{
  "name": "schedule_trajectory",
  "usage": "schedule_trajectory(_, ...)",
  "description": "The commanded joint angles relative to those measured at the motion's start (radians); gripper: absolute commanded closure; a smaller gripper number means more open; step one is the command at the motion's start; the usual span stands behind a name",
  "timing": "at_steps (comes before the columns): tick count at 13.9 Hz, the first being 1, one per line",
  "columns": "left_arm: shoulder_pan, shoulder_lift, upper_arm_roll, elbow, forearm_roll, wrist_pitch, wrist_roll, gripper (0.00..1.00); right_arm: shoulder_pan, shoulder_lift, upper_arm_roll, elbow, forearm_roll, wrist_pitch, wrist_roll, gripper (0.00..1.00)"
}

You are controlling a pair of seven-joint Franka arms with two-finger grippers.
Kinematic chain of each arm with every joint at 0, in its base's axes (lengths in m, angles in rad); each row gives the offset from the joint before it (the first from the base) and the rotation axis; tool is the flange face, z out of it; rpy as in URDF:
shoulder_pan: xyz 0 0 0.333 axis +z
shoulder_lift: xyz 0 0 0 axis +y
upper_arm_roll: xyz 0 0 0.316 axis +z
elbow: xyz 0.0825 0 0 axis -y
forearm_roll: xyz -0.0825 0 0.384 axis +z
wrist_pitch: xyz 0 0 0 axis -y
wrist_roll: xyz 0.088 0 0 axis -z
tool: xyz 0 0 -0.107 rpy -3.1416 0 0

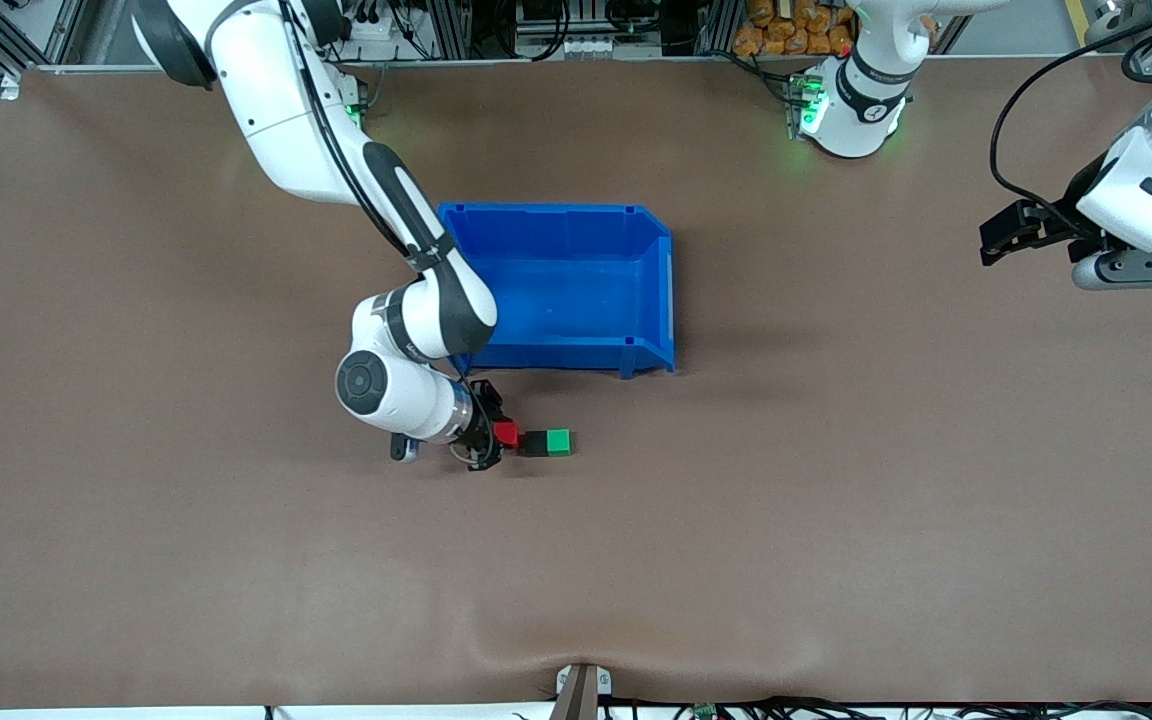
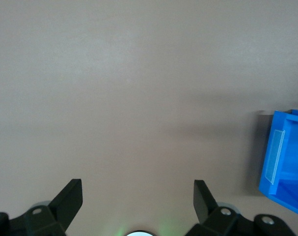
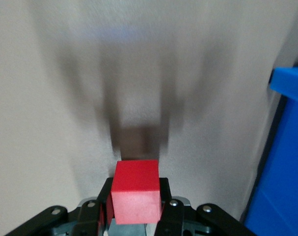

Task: Attach green and red cubes to black cube
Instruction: 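Lower the red cube against the green cube with the right gripper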

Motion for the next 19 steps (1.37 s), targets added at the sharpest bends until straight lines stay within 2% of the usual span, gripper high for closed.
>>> schedule_trajectory(1, 0.004, -0.021, -0.001, -0.016, -0.002, 0.002, 0.011, 0.00, 0.013, 0.027, -0.010, 0.034, 0.007, 0.010, 0.023, 1.00)
schedule_trajectory(14, 0.006, -0.019, 0.004, -0.018, -0.002, 0.007, 0.011, 0.00, 0.021, 0.049, -0.012, 0.054, 0.002, 0.033, 0.023, 0.99)
schedule_trajectory(16, 0.006, -0.016, 0.004, -0.018, -0.002, 0.008, 0.011, 0.00, 0.021, 0.049, -0.012, 0.054, 0.002, 0.035, 0.023, 0.95)
schedule_trajectory(17, 0.012, -0.016, 0.004, -0.018, -0.002, 0.010, 0.011, 0.00, 0.021, 0.050, -0.012, 0.054, 0.002, 0.035, 0.023, 0.90)
schedule_trajectory(19, 0.017, -0.016, 0.004, -0.018, -0.002, 0.011, 0.011, 0.00, 0.021, 0.050, -0.012, 0.054, 0.001, 0.035, 0.023, 0.71)
